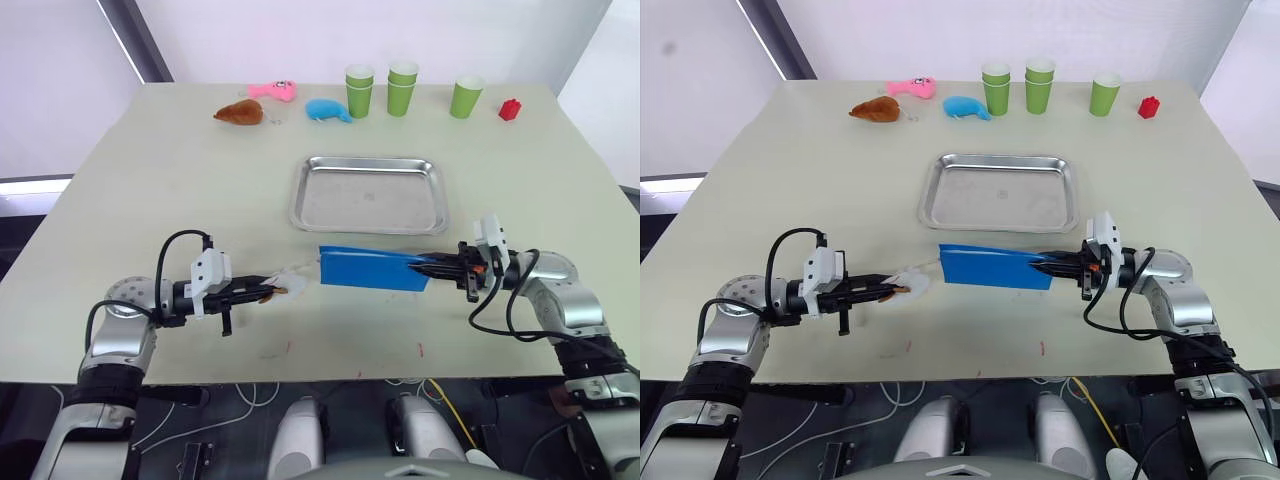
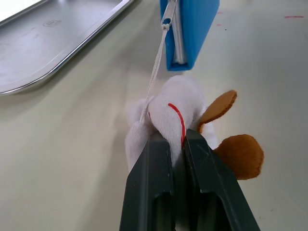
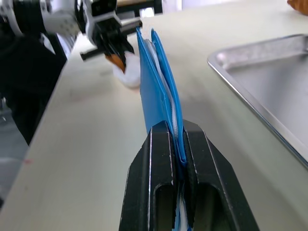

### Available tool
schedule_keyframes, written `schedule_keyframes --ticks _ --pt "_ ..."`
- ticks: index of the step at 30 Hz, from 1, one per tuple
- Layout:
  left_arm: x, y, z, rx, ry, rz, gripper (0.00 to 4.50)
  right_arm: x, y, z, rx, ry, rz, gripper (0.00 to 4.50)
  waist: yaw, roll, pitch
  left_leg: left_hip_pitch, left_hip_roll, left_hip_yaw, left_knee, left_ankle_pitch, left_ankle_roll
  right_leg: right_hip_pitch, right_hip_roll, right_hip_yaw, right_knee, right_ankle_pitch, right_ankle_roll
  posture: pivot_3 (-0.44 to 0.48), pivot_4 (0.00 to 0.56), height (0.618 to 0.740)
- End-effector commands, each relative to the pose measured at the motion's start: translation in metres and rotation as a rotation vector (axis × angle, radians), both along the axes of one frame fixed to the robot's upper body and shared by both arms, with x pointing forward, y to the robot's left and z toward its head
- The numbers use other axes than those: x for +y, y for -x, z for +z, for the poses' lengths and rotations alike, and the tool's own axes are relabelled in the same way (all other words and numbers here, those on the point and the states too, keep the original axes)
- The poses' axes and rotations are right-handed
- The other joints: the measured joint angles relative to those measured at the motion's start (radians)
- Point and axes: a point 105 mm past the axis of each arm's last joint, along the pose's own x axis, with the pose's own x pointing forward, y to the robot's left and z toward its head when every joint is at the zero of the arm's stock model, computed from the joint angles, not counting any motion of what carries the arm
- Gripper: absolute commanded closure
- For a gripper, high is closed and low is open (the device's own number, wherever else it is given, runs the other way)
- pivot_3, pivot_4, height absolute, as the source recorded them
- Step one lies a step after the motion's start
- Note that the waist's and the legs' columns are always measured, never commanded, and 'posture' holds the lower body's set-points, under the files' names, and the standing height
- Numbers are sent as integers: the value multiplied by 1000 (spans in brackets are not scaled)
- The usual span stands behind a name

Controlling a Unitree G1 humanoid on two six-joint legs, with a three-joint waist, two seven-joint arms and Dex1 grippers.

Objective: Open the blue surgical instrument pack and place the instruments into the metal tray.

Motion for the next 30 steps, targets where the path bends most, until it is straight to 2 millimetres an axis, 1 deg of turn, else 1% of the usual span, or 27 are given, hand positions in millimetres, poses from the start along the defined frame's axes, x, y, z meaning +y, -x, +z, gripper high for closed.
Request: schedule_keyframes --ticks 1,6,11,17,19,23,28,30 --pt "15 10 -35 133 -67 53 4375 -4 -2 31 -54 -116 -16 4500 0 1 0 0 0 0 0 0 0 0 0 0 0 0 0 0 150 739" --pt "18 11 -38 151 -74 55 4375 -2 -1 42 -42 -185 -9 4500 0 5 -3 0 0 0 0 0 0 0 0 0 0 0 0 0 150 739" --pt "20 9 -36 145 -61 61 4375 0 -1 57 -28 -278 -11 4500 0 6 -4 1 1 0 0 0 0 0 1 1 0 0 -1 0 150 739" --pt "25 5 -28 119 -72 60 4375 -1 -3 58 -44 -255 -10 4500 0 6 -4 1 1 0 0 0 0 0 2 1 0 1 -1 0 150 739" --pt "29 3 -21 105 -78 63 4375 1 -2 55 -63 -218 2 4500 0 6 -4 1 2 0 0 0 0 0 2 1 0 1 -1 0 150 739" --pt "42 -1 0 94 -103 60 4375 4 0 46 -105 -127 26 4500 -6 5 -3 0 4 0 -1 0 0 -1 5 1 0 1 -1 0 150 739" --pt "55 0 16 120 -217 28 4375 7 3 31 -104 -59 55 4500 -24 5 -2 -4 5 0 -2 0 0 -6 7 2 0 1 -3 0 150 739" --pt "56 -2 20 104 -246 28 3666 7 4 25 -106 -33 62 4500 -24 4 -2 -4 5 1 -2 0 0 -6 7 2 -1 1 -4 0 150 739"
